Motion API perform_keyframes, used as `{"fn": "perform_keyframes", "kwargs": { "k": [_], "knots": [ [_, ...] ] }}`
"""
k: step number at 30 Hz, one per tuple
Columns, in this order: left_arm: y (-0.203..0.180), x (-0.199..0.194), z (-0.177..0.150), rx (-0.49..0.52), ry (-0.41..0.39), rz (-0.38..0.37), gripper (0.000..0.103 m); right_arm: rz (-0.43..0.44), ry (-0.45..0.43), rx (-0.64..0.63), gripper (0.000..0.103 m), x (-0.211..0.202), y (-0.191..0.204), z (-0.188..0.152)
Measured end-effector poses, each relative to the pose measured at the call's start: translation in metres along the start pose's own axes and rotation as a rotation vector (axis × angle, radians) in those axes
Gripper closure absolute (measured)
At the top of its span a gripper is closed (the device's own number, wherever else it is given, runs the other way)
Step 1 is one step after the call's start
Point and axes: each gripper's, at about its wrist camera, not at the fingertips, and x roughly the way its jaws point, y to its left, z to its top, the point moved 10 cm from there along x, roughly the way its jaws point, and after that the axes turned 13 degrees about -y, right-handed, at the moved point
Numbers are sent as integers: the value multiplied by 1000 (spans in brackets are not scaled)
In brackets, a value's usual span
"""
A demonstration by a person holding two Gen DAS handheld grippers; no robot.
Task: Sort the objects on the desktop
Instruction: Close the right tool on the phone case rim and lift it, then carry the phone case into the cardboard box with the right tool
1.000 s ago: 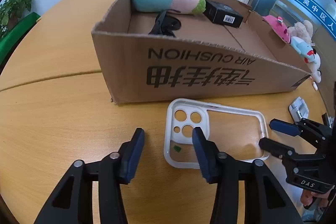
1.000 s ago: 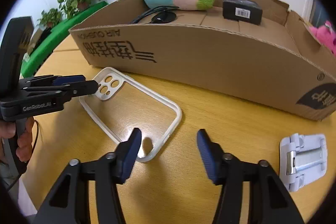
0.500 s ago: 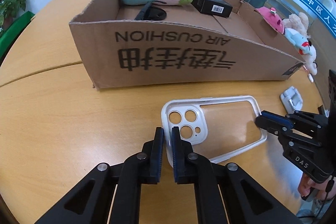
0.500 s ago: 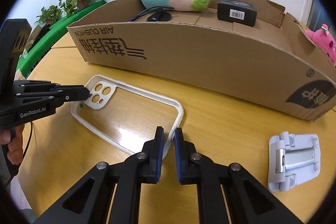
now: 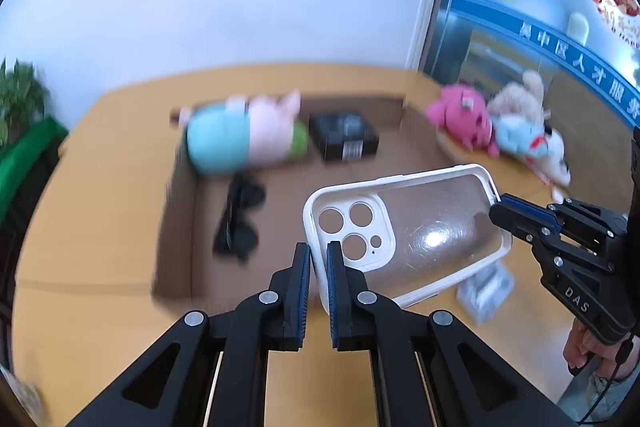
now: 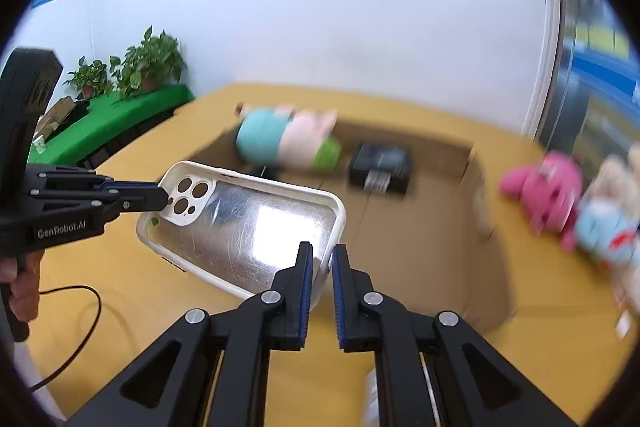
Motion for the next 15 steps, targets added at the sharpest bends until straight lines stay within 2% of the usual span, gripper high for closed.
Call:
{"fn": "perform_keyframes", "kwargs": {
  "k": [4, 8, 12, 15],
  "knots": [
    [-3, 14, 56, 24, -42, 13, 98, -17, -73, -39, 94, 7, -21, 50],
    [-1, 34, 89, 13, -33, 6, 98, -22, -104, -36, 94, 29, -46, 92],
    [10, 62, 107, 3, 6, 27, 98, -7, -56, -49, 94, 63, -56, 107],
    [21, 93, 101, -8, 75, 23, 98, 4, 11, -49, 94, 96, -62, 94]
  ]
}}
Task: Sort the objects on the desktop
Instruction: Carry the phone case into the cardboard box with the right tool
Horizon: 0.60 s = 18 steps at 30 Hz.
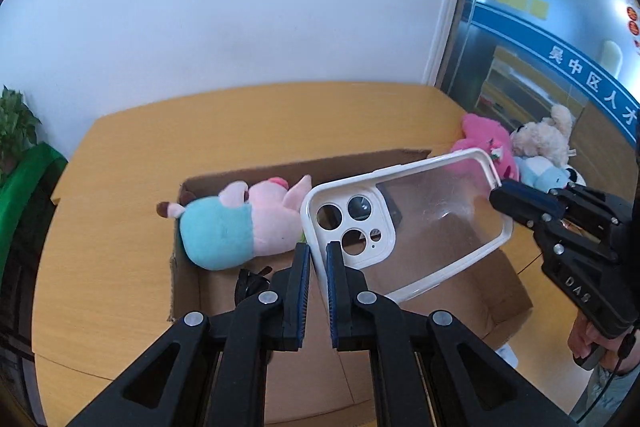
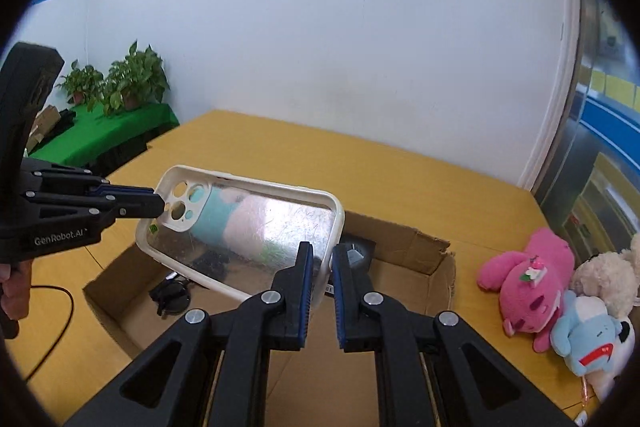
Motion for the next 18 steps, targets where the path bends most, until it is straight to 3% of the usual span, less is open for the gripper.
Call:
{"fn": "perform_keyframes", "kwargs": {
  "k": [4, 7, 14, 18],
  "knots": [
    [5, 53, -31, -6, 139, -54, 97, 0, 151, -10, 94, 49, -8, -49],
    [10, 90, -66, -21, 248, -50, 97, 48, 284, 89, 94, 84, -15, -96],
    [28, 142, -126, -14, 435, 11, 97, 104, 533, 95, 94, 133, -4, -160],
    [42, 157, -142, 15, 511, 73, 98, 129, 613, 106, 94, 151, 7, -180]
  ]
}}
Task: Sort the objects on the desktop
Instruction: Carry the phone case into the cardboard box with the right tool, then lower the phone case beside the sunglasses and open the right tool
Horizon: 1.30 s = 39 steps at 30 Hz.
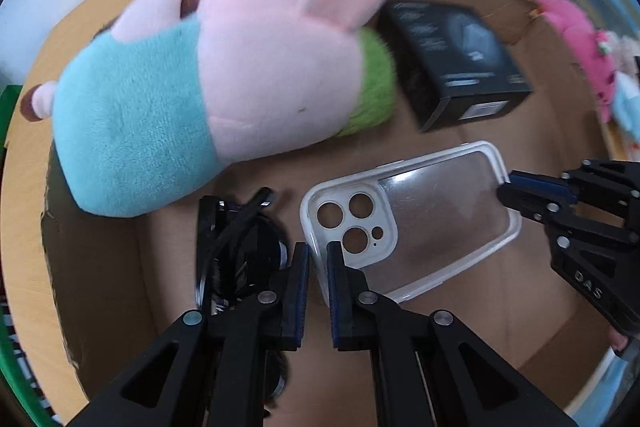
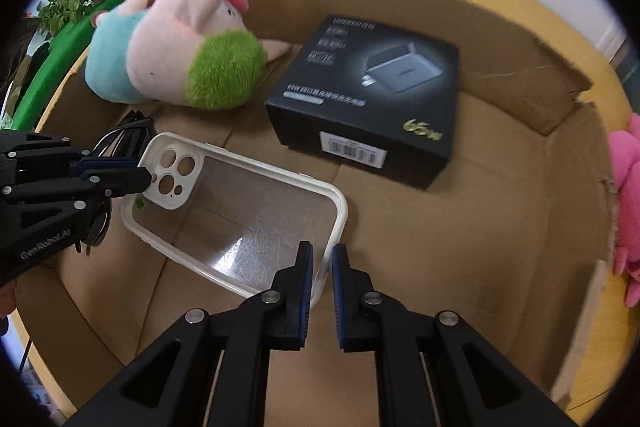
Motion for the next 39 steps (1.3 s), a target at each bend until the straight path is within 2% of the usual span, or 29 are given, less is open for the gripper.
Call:
{"fn": "perform_keyframes", "kwargs": {
  "k": [9, 21, 23, 24, 26, 27, 29, 30, 31, 32, 33, 34, 35, 36, 37, 39],
  "knots": [
    [22, 5, -2, -30, 30, 41, 98, -5, 20, 25, 94, 11, 13, -2],
    [25, -5, -20, -55, 28, 33, 96, 8, 2, 46, 94, 8, 13, -15],
    [28, -10, -20, -76, 13, 38, 92, 34, -3, 65, 87, 6, 13, -18],
    [31, -16, -18, -82, -9, 45, 89, 42, -16, 73, 77, 2, 13, -18],
    [34, -30, -15, -93, -59, 51, 74, 28, -62, 66, 61, -10, 10, -16],
    [36, -41, -12, -97, -97, 52, 71, 5, -87, 55, 58, -20, 7, -16],
    [41, -75, -8, -103, -208, 75, 60, -33, -132, 35, 58, -43, 1, -16],
    [45, -94, -8, -110, -269, 105, 57, -47, -170, 34, 55, -61, -3, -17],
    [48, -120, -9, -111, -350, 131, 49, -57, -206, 38, 52, -77, -7, -18],
    [50, -141, -10, -104, -418, 145, 40, -71, -248, 49, 43, -96, -12, -22],
    [50, -164, -15, -92, -492, 167, 35, -91, -293, 60, 38, -117, -17, -26],
    [59, -189, -21, -78, -578, 201, 22, -105, -328, 58, 32, -129, -28, -23],
    [53, -206, -11, -66, -644, 221, 6, -129, -379, 49, 31, -152, -30, -33],
    [49, -223, -4, -47, -715, 232, 0, -146, -410, 48, 31, -156, -14, -22],
    [45, -244, -6, -24, -786, 244, 0, -148, -453, 52, 31, -167, -13, -17],
    [35, -268, -5, 8, -860, 262, 0, -129, -528, 60, 27, -180, -5, -28]
  ]
}}
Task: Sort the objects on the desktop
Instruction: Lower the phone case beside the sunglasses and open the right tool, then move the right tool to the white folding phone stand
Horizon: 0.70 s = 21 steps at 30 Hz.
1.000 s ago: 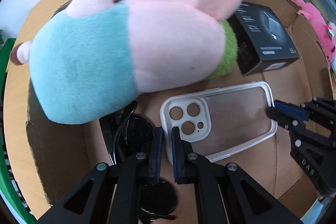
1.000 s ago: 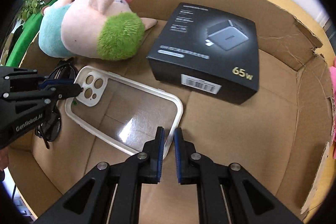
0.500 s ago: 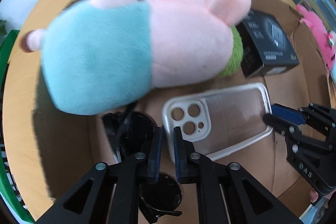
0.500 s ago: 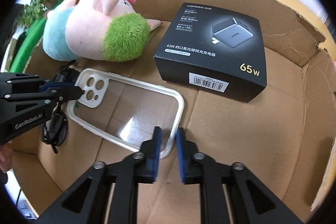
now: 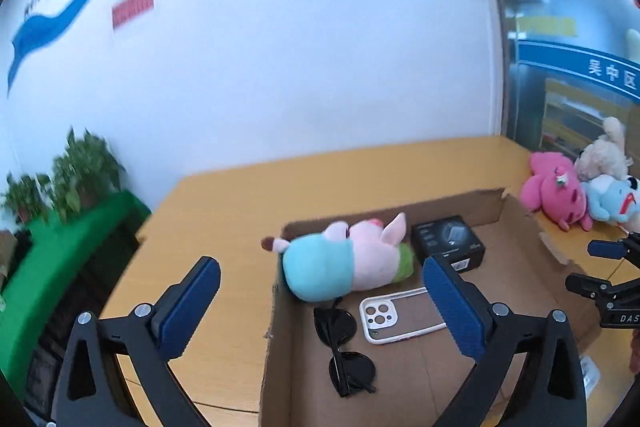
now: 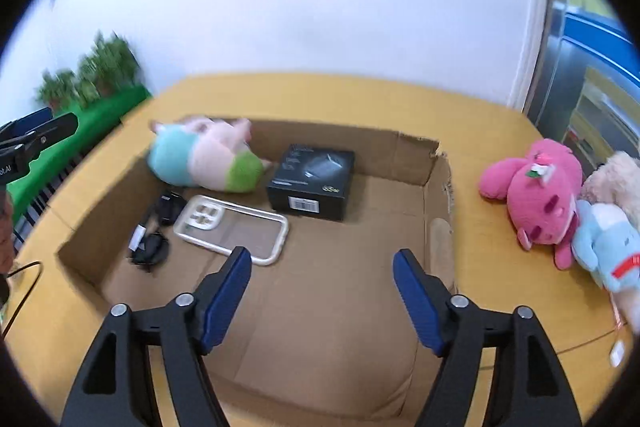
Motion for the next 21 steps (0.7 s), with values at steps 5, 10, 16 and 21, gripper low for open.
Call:
{"fn": "perform_keyframes", "kwargs": {
  "k": [5, 10, 16, 21],
  "knots": [
    [-21, -41, -1, -17, 0, -38, 0, 9, -29, 14, 27, -39, -3, -22],
    [-47, -61, -40, -69, 69, -91, 0, 24, 33, -9, 27, -64, -6, -61],
    [-76, -62, -99, -91, 177, -140, 0, -25, 146, -4, 27, -67, -48, -134],
    [-101, -60, -150, -80, 286, -170, 0, 31, 199, 110, 29, -59, -61, -167]
  ]
}}
